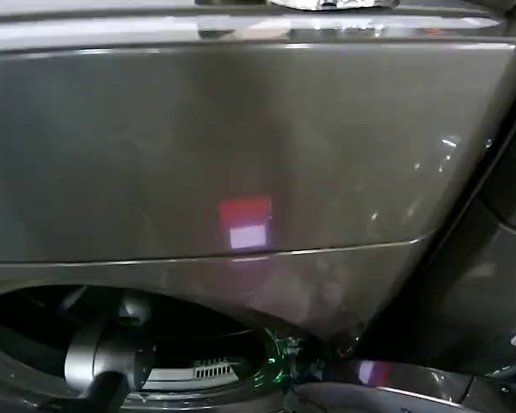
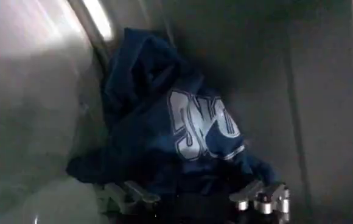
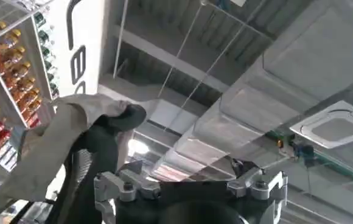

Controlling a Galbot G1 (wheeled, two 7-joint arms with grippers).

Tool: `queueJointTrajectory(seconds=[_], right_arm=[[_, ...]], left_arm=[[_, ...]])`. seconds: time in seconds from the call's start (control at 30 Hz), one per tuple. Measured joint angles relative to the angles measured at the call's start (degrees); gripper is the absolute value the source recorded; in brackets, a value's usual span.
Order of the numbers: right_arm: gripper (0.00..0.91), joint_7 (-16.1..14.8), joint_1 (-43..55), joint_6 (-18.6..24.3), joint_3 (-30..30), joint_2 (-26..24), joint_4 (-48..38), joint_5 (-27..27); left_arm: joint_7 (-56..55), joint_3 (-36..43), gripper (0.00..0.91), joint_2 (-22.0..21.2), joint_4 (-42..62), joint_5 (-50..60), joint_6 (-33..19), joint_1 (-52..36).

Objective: Grasp the clothes from the dryer.

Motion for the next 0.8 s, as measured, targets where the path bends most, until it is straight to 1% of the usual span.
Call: queueJointTrajectory(seconds=[0.53, 0.63, 0.8], right_arm=[[0.907, 0.0, -0.08, 0.0, 0.03, 0.09, 0.02, -0.15], [0.907, -0.04, -0.07, 0.0, -0.14, 0.08, -0.02, -0.15], [0.907, -0.05, 0.02, 0.09, -0.64, 0.13, 0.19, -0.16]], left_arm=[[-1.22, 0.53, 0.0, 0.34, -1.0, -3.65, 1.47, 0.89], [-3.04, 1.09, 0.0, 0.54, -1.79, -6.39, 2.19, 1.33], [-9.48, 2.31, 0.0, 0.01, -4.41, -15.11, 4.03, 2.68]])
